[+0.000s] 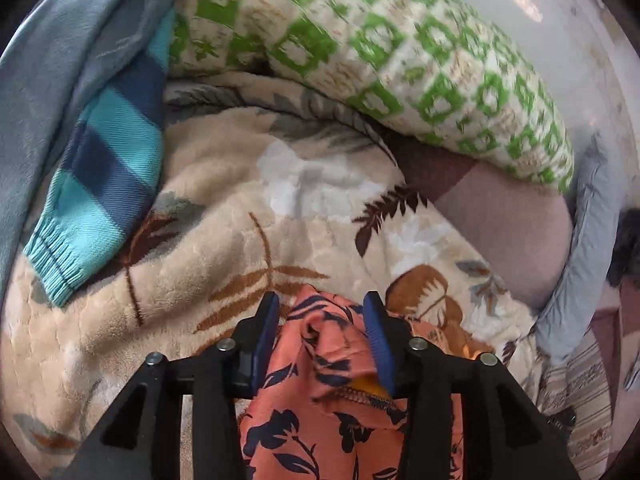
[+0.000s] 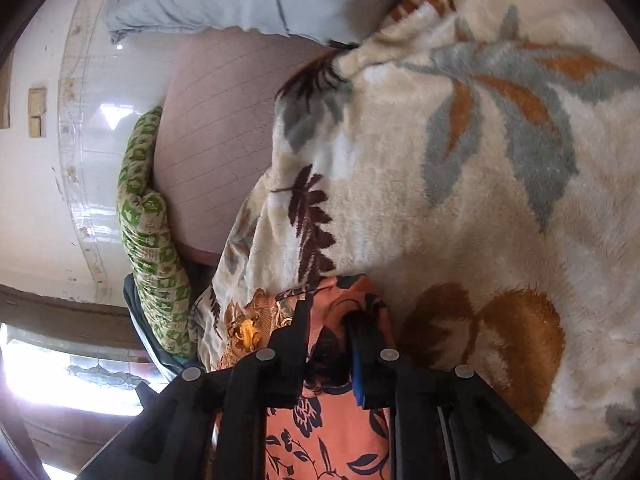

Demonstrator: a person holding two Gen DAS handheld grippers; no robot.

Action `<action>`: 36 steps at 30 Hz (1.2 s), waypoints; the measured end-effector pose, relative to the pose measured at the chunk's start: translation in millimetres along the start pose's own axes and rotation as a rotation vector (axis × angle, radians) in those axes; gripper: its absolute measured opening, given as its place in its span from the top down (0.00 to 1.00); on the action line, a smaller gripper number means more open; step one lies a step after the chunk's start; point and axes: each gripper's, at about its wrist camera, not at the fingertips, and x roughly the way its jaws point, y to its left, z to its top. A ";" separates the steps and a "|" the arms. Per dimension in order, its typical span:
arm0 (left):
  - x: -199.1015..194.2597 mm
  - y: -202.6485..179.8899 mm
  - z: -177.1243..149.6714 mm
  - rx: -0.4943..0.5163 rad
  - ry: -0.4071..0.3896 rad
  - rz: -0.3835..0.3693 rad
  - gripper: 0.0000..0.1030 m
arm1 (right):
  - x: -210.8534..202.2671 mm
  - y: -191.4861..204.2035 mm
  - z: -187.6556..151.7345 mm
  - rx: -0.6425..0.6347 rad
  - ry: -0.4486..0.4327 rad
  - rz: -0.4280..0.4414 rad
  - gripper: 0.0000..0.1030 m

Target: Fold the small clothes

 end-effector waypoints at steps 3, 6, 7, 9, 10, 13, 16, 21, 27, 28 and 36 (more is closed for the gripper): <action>-53.4 12.5 -12.6 -0.043 -0.146 -0.022 0.47 | -34.1 -10.0 -5.5 0.025 -0.101 0.028 0.44; -100.6 3.5 -51.5 0.043 -0.250 0.055 0.29 | -76.0 -0.6 -17.6 0.011 -0.214 0.037 0.31; -110.1 0.8 -69.0 0.064 -0.267 0.058 0.27 | -81.8 12.7 -23.5 -0.049 -0.203 0.001 0.31; -117.9 -1.2 -102.5 0.083 -0.272 0.039 0.27 | -79.4 46.5 -41.9 -0.203 -0.148 -0.069 0.31; -116.5 -0.8 -118.0 0.077 -0.274 0.036 0.27 | -72.3 64.2 -54.2 -0.281 -0.110 -0.115 0.33; -93.2 11.4 -146.8 0.020 -0.223 0.044 0.27 | -29.4 109.3 -100.1 -0.471 0.024 -0.230 0.43; -62.8 26.3 -159.1 0.001 -0.160 0.096 0.27 | 33.8 134.3 -143.2 -0.587 0.168 -0.330 0.63; -44.9 42.4 -151.4 0.016 -0.132 0.174 0.27 | 129.8 134.6 -172.2 -0.659 0.250 -0.489 0.64; -39.7 43.4 -135.6 0.036 -0.121 0.186 0.27 | 175.1 168.5 -103.6 -0.596 -0.008 -0.603 0.66; -41.1 45.0 -133.9 0.022 -0.120 0.174 0.27 | 172.0 174.2 -96.9 -0.563 -0.038 -0.590 0.66; -49.7 51.8 -131.7 -0.014 -0.134 0.166 0.27 | 205.8 246.8 -207.6 -0.825 0.166 -0.392 0.65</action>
